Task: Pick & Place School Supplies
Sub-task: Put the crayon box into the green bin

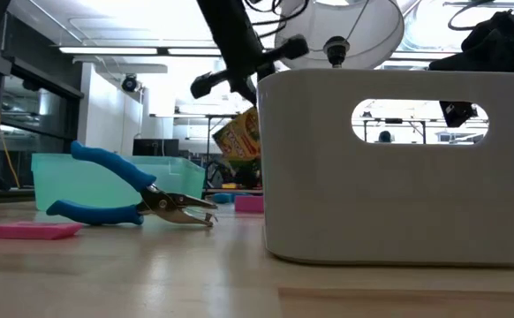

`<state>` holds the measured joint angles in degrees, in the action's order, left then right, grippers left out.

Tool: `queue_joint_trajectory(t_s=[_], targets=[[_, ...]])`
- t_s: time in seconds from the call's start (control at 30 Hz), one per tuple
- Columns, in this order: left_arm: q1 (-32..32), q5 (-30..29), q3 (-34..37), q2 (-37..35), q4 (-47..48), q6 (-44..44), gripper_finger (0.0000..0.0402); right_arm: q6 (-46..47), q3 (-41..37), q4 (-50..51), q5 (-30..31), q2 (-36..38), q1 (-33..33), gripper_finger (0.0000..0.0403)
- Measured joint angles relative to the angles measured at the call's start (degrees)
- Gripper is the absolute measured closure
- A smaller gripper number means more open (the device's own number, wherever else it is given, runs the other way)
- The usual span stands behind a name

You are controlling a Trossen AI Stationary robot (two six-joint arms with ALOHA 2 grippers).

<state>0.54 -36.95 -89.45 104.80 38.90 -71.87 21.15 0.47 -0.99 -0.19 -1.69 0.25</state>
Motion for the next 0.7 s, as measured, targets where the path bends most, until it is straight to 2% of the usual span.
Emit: queue_joint_trajectory(t_s=[0.2, 0.7], targets=[[1.27, -2.45, 0.0, -1.69, 3.76, -1.73, 0.0401, 0.02, 0.02, 0.0, 0.0, 0.0, 0.0, 0.0269], [7.22, -9.85, 0.0, -6.75, 22.75, -17.62, 0.0401, 0.01, 0.02, 0.02, 0.0, -0.11, 0.0, 0.0269]])
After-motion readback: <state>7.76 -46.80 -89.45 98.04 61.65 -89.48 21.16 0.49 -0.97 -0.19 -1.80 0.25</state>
